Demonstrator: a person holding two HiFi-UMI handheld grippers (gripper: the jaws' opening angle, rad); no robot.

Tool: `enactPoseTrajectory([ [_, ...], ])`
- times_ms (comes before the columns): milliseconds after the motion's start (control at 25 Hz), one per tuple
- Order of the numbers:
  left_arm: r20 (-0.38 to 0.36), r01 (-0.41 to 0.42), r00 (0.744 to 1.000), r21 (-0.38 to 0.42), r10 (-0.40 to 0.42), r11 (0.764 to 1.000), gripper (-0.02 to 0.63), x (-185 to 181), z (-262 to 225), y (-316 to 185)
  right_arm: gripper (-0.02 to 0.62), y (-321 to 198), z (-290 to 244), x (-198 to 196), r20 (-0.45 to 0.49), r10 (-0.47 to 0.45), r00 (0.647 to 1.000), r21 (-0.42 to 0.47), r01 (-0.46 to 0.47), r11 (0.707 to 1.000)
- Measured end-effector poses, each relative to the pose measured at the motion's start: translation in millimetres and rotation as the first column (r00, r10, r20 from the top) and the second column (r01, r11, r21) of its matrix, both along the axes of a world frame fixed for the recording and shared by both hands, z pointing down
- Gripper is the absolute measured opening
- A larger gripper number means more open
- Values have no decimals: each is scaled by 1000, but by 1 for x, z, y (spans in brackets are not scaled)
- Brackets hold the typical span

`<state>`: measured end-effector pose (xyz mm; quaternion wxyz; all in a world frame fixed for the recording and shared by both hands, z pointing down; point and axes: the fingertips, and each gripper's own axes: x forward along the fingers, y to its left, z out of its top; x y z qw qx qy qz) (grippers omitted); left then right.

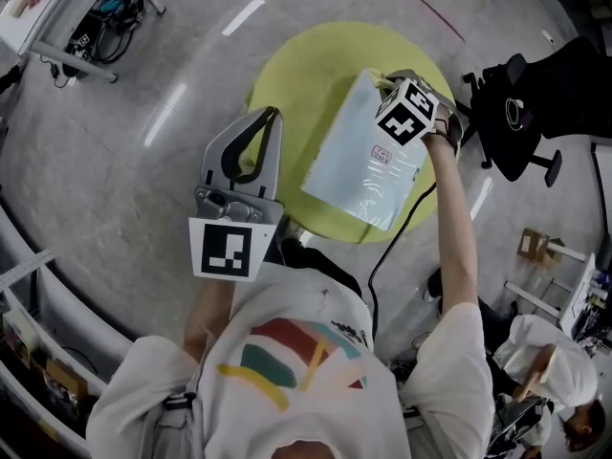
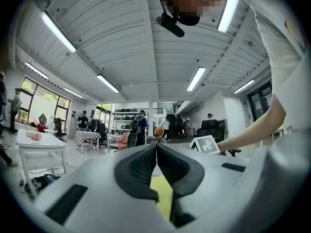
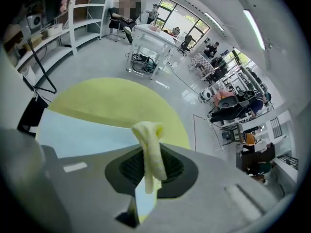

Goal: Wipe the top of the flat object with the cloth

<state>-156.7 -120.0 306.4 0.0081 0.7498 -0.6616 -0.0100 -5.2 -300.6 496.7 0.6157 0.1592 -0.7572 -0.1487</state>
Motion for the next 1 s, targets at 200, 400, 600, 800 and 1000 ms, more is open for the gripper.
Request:
enactPoseTrajectory([
  [200, 5, 34, 999, -41, -34, 999, 17, -12, 14, 1, 26, -32, 28, -10, -24, -4, 1000, -33, 3, 999],
  [400, 1, 52, 999, -45, -52, 998, 17, -20, 19, -2, 26, -42, 53, -7, -65, 12, 998, -84, -18, 996],
  [600, -6, 49, 999, -56, -49, 997, 17, -21, 24, -5, 26, -38, 62, -4, -81, 8, 997, -101, -16, 995],
  [800, -9, 39, 999, -57, -40, 998, 17, -18, 25, -8, 26, -32, 63, -6, -77, 8, 997, -119, -17, 993],
  [1000, -7, 27, 1000, -49, -27, 998, 17, -15, 22, -8, 26, -13, 63, -9, -74, -16, 997, -150, 4, 989],
])
